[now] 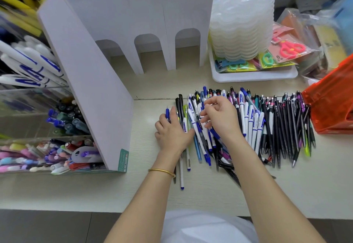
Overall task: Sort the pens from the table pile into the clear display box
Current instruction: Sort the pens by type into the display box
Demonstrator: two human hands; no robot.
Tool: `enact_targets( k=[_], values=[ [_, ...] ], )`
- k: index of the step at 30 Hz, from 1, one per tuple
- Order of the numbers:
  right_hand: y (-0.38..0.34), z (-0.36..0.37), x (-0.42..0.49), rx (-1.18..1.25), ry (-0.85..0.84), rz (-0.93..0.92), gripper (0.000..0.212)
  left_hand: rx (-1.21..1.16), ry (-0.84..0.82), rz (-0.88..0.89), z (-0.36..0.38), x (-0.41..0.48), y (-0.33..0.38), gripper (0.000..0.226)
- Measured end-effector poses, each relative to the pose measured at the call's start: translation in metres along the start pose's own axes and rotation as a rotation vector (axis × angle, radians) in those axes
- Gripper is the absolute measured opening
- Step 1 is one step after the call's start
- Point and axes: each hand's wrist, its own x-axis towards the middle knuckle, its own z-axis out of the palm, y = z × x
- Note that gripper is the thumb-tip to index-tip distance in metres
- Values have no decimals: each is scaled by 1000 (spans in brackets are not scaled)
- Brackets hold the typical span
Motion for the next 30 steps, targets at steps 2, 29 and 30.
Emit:
enact_targets(
  k=[2, 29, 30],
  values=[
    [-1, 2, 2, -9, -2, -6, 16, 30, -12, -5, 0, -1, 3, 97],
    [-2, -5, -2, -2, 38, 34, 16, 73, 25, -53, -25, 34, 7, 48],
    [-2, -4, -2, -8, 37, 30, 16, 33, 29, -34, -28, 33, 5, 44]
  ],
)
